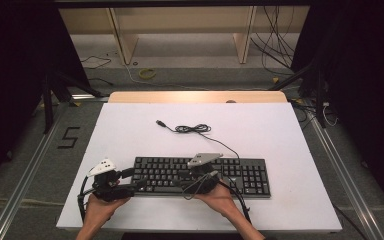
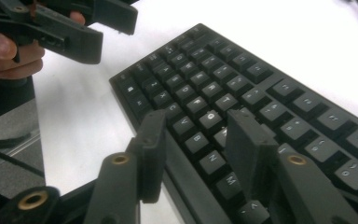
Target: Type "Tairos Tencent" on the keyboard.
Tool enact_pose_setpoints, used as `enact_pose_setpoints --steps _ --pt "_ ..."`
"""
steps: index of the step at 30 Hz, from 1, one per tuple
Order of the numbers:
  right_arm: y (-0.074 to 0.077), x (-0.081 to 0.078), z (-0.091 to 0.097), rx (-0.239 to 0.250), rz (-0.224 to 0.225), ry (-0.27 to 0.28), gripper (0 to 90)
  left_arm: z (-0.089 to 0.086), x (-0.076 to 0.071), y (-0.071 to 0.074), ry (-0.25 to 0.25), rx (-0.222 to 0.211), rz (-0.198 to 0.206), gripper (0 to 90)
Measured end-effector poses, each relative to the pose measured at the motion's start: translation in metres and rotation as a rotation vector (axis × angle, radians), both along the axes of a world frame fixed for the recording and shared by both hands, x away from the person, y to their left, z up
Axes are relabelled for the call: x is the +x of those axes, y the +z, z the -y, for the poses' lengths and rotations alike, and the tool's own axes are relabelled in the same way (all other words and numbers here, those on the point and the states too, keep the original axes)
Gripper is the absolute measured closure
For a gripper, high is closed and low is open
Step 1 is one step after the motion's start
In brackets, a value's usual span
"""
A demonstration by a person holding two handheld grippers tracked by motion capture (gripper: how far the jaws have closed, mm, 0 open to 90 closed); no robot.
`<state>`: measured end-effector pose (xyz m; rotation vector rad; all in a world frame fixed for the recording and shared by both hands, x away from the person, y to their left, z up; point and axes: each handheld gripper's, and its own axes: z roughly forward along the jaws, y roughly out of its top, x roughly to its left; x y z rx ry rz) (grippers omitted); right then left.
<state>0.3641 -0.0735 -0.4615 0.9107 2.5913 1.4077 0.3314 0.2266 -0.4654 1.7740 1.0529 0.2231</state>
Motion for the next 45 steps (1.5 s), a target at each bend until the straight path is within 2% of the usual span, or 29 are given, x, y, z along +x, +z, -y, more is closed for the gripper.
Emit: enact_pose_setpoints --steps 6,12,20,24,32,34,35,38,42,43,45 --pt "0.001 0.003 0.002 0.004 -0.008 -0.031 51.1 0.0 0.001 -0.001 0.0 0.006 -0.009 27.2" --pt "0.002 0.007 0.002 -0.007 -0.013 -0.052 47.9 0.001 0.003 -0.003 -0.003 0.024 -0.038 31.2" --pt "0.004 0.012 -0.003 -0.018 -0.008 -0.061 45.5 0.0 0.005 -0.006 0.014 0.074 -0.094 47.9" --pt "0.004 0.015 -0.004 -0.02 -0.003 -0.061 49.4 -0.001 0.006 -0.006 0.02 0.083 -0.101 58.3" --pt "0.003 0.019 -0.009 -0.031 0.006 -0.062 63.9 -0.002 0.009 -0.007 0.04 0.146 -0.124 74.9" --pt "0.003 0.019 -0.01 -0.035 0.006 -0.063 65.8 -0.001 0.01 -0.008 0.039 0.159 -0.132 77.9" --pt "0.003 0.021 -0.013 -0.039 0.009 -0.057 69.6 0.0 0.01 -0.008 0.037 0.178 -0.138 79.3" --pt "0.003 0.023 -0.018 -0.052 0.007 -0.055 76.1 0.002 0.011 -0.009 0.029 0.198 -0.136 83.2" --pt "0.003 0.026 -0.023 -0.069 0.014 -0.051 81.9 0.002 0.011 -0.01 0.028 0.209 -0.137 86.6" --pt "0.003 0.028 -0.027 -0.078 0.017 -0.046 85.7 0.002 0.011 -0.01 0.026 0.212 -0.138 88.6" --pt "0.003 0.029 -0.029 -0.082 0.016 -0.046 86.9 0.002 0.011 -0.01 0.024 0.217 -0.14 89.1"
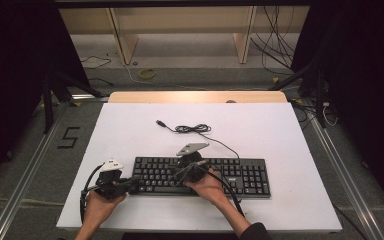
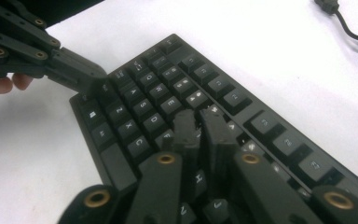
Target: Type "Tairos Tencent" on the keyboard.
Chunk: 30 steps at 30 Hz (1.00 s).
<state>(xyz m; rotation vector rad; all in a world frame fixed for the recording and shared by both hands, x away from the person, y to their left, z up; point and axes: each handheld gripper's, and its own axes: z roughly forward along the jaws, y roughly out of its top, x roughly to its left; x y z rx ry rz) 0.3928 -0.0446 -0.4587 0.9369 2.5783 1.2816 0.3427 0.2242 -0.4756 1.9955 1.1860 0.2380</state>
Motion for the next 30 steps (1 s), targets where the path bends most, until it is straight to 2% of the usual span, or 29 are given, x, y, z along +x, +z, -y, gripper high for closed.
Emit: enact_pose_setpoints --steps 2,10,30 --pt "-0.002 0.004 -0.005 -0.015 -0.006 -0.001 90.0 0.0 0.0 0.0 -0.004 0.003 -0.001 89.2" --pt "-0.007 0.01 -0.017 -0.054 -0.02 0.002 90.0 0.001 0.001 -0.001 -0.003 0.004 -0.008 89.2" --pt "-0.016 0.015 -0.022 -0.078 -0.042 -0.003 90.0 0.001 0.003 -0.003 -0.012 0.009 -0.025 89.2"
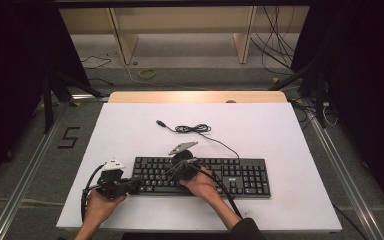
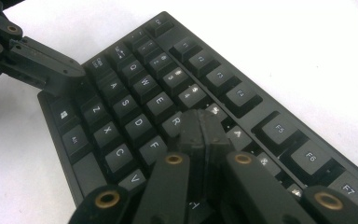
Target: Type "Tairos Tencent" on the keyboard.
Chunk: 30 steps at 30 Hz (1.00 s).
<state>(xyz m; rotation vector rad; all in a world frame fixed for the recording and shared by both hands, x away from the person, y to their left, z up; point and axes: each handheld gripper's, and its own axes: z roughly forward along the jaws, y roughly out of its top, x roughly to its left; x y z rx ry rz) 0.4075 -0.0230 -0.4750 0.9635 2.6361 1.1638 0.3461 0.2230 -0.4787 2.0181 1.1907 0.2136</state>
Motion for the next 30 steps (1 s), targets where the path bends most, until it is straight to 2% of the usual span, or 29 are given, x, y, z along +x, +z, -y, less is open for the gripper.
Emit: enact_pose_setpoints --steps 9,14,20,25,28,30 --pt "-0.003 0.0 -0.001 -0.005 -0.007 -0.005 90.0 0.001 0.002 -0.003 0.003 0.002 -0.013 89.3" --pt "-0.003 -0.003 -0.003 -0.019 0.016 -0.01 90.0 0.001 0.001 -0.003 0.003 0.003 -0.012 89.3" --pt "-0.003 -0.003 -0.003 -0.012 0.01 -0.017 90.0 0.001 0.001 -0.003 0.0 -0.004 -0.016 89.3" --pt "0.002 -0.006 0.001 0.012 0.034 -0.018 87.5 0.0 0.001 -0.002 -0.011 -0.008 -0.01 85.3" --pt "0.008 -0.008 0.006 0.048 0.039 -0.017 83.7 0.0 0.0 -0.001 -0.01 -0.018 0.006 83.9" --pt "0.011 -0.01 0.011 0.067 0.038 -0.013 80.8 0.0 0.0 0.002 -0.009 -0.038 0.025 78.3"
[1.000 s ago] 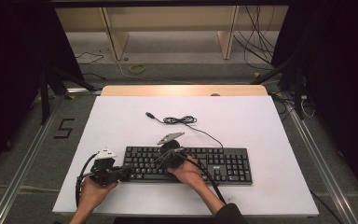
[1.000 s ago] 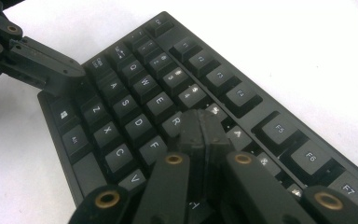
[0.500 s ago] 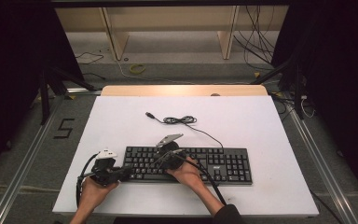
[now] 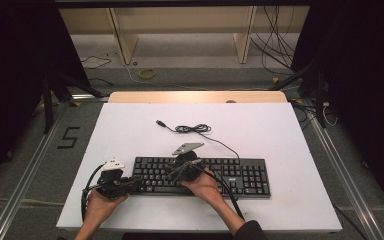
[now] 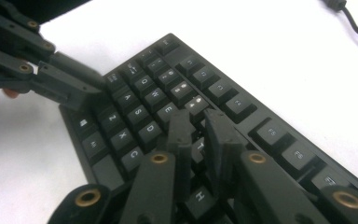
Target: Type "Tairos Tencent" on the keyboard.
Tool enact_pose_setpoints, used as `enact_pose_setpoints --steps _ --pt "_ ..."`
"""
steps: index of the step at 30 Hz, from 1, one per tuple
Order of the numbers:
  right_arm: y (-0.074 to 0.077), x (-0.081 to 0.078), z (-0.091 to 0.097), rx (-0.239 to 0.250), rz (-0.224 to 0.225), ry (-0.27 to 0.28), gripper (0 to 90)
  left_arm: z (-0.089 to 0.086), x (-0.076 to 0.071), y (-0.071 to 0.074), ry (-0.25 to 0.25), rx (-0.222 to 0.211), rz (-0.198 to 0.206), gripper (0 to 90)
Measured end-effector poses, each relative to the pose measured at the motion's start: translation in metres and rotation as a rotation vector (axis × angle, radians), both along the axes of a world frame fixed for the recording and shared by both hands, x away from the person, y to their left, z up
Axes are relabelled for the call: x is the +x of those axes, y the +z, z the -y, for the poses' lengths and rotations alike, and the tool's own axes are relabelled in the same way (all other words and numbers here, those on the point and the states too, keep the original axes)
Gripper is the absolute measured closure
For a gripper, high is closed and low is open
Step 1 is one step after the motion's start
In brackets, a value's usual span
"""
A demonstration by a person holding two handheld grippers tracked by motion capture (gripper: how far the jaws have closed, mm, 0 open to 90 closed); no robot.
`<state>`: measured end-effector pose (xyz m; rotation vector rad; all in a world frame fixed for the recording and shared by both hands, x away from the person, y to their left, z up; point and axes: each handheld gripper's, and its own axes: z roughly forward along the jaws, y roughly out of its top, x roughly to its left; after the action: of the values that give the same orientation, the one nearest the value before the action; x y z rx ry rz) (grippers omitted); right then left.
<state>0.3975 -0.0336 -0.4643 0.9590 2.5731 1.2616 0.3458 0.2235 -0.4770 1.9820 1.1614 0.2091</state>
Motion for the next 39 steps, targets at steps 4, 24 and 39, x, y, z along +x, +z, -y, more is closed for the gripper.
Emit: enact_pose_setpoints --steps 4,24,39 --pt "0.004 -0.002 0.01 0.038 0.004 -0.001 75.5 -0.002 -0.001 0.003 -0.002 -0.039 0.027 73.4" --pt "0.011 -0.015 0.04 0.103 -0.011 -0.025 49.3 0.004 0.001 0.004 -0.019 -0.095 0.093 49.6" --pt "0.013 -0.018 0.053 0.113 -0.009 -0.051 42.5 0.009 0.007 0.002 -0.004 -0.101 0.108 35.6"
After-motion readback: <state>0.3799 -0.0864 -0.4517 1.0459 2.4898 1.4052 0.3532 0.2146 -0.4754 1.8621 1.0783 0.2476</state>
